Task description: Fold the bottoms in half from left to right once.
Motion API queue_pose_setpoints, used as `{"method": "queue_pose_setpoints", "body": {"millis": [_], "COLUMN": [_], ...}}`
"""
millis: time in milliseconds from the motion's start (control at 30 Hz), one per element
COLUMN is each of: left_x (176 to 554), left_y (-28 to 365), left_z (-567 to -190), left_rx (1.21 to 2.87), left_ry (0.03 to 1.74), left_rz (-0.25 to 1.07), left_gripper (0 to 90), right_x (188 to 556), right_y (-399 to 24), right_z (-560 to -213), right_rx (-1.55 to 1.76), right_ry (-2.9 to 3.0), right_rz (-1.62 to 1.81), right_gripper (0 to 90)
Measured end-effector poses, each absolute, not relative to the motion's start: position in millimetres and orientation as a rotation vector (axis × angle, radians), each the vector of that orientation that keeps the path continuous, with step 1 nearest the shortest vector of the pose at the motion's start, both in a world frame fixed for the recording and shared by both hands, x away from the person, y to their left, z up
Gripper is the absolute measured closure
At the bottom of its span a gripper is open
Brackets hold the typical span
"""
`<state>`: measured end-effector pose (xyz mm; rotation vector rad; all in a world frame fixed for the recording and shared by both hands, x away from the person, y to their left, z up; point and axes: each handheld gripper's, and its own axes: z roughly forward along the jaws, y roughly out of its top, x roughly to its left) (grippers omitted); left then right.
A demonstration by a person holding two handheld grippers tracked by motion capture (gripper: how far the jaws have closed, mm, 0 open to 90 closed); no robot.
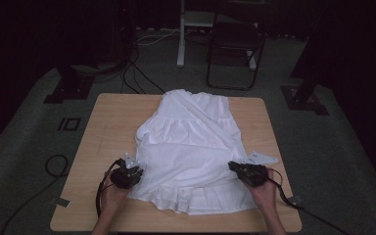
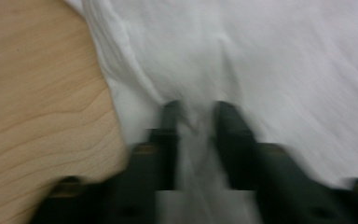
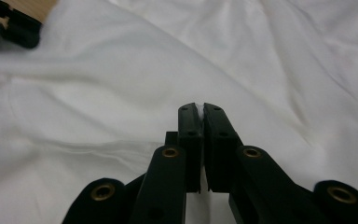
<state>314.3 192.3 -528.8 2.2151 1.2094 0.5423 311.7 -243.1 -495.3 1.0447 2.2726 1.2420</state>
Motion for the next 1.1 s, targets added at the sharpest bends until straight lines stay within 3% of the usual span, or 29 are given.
{"method": "queue_pose_setpoints", "body": {"millis": [33,67,233,400,600,667,733,900,1100], "left_x": [305.5,305.5,268.3,246.1,250.8,257.0,262.8,283.5,308.7], "left_y": [189.2,189.2,194.7,209.7,218.6,216.8,213.8,204.7,207.1], "left_z": [-524.4,-524.4,-497.9,-483.7,-490.4,-497.8,-505.9,-519.6,-538.0], "left_rx": [2.236,2.236,2.138,2.050,2.042,2.060,2.087,2.111,2.117], "left_ry": [1.166,1.166,1.093,1.115,1.148,1.153,1.151,1.167,1.231], "left_rz": [0.585,0.585,0.592,0.601,0.622,0.607,0.606,0.580,0.530], "left_gripper": [87.4,90.0,90.0,90.0,89.8,73.2,63.0,42.9,40.7], "right_x": [300.6,300.6,251.0,224.9,216.3,218.9,222.2,246.6,295.8], "right_y": [-257.8,-257.8,-302.7,-321.7,-334.6,-331.9,-330.1,-324.2,-298.0], "right_z": [-499.5,-499.5,-516.7,-525.5,-540.1,-538.9,-533.3,-518.4,-521.3], "right_rx": [1.076,1.076,1.130,1.170,1.266,1.258,1.250,1.268,1.253], "right_ry": [2.261,2.261,2.256,2.256,2.251,2.254,2.217,2.129,2.152], "right_rz": [1.231,1.231,1.176,1.137,1.171,1.171,1.182,1.233,1.150], "right_gripper": [86.1,86.1,86.2,86.3,84.4,70.1,59.7,50.5,48.4]}}
